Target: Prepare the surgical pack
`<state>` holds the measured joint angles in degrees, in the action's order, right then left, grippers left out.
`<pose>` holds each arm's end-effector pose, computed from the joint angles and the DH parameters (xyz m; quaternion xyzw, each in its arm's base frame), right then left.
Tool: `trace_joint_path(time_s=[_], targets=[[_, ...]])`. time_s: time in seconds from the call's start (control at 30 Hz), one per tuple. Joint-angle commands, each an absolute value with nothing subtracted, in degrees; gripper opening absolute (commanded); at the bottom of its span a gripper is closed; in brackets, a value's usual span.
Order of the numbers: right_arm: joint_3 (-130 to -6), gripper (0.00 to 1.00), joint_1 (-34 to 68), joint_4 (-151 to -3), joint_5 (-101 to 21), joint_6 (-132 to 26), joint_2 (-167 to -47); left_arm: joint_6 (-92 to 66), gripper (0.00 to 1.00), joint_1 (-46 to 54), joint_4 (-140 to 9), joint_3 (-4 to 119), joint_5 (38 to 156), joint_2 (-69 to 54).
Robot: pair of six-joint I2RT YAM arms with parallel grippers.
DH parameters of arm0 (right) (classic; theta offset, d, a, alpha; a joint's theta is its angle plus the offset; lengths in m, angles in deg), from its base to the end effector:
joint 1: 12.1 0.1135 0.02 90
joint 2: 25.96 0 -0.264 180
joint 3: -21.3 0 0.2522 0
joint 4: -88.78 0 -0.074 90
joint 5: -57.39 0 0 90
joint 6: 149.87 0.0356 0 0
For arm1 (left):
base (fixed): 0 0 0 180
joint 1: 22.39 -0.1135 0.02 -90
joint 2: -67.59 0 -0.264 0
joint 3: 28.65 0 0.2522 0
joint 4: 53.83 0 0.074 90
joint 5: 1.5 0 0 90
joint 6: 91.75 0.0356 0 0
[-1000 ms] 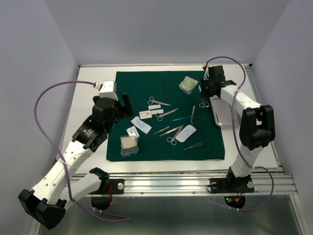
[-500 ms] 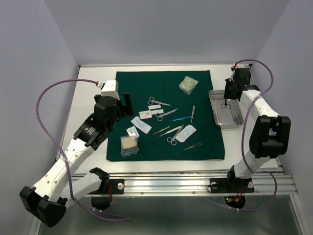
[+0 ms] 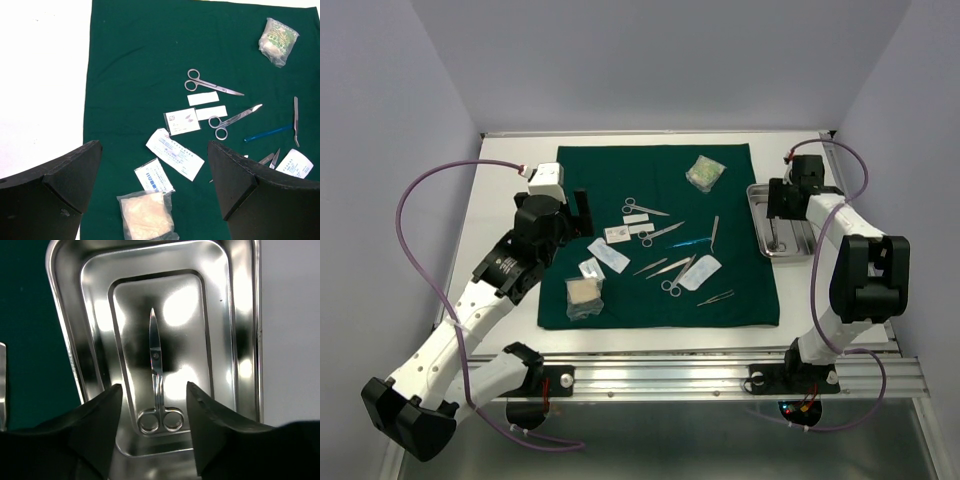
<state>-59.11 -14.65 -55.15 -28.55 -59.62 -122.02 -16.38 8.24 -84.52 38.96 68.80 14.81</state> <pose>0.3581 -0.0185 0.2220 0.0347 0.9436 -0.0400 0.3269 0.1847 -0.0954 0.3589 0.0073 0.7928 -0.1025 0.6007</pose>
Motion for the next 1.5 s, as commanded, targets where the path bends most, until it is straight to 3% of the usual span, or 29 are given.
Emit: trace_joint_path(time_s=[0.0,0.17,0.3,0.53,0.8,0.9,0.93,1.0,1.47], targets=[[-61.27,0.63,-12.99,-57.60,-27.60,-59.96,-120.89,-15.81,0.99,7.93,-82.01,40.31,68.02,15.47],[-66.01,0.64,-8.07,-53.65,-20.33,-53.91,-120.44,-15.20,0.99,7.84,-82.01,41.01,69.69,14.59],[-68.75,0.64,1.93,-48.73,-11.00,-48.72,-120.98,-16.07,0.99,7.93,-82.01,42.51,71.18,13.62],[-61.55,0.60,9.32,-54.16,-14.59,-37.46,-118.69,-16.95,0.99,7.93,-82.71,42.86,71.10,12.04],[-59.78,0.62,12.59,-56.89,-15.90,-30.69,-125.88,-17.66,0.99,7.93,-82.62,40.66,71.80,11.78],[-59.87,0.51,13.64,-57.85,-15.03,-30.34,-127.39,-17.66,0.99,7.93,-82.53,40.22,71.80,11.95],[-59.70,0.39,13.65,-58.12,-14.77,-29.81,-128.09,-17.74,0.99,7.93,-82.53,40.05,71.80,12.04],[-59.61,0.33,13.65,-58.47,-13.98,-29.20,-128.71,-17.57,0.99,7.93,-82.53,39.87,71.71,12.13],[-59.70,0.33,14.70,-58.74,-10.11,-27.88,-134.68,-16.95,0.99,7.84,-82.80,38.73,72.24,12.74]])
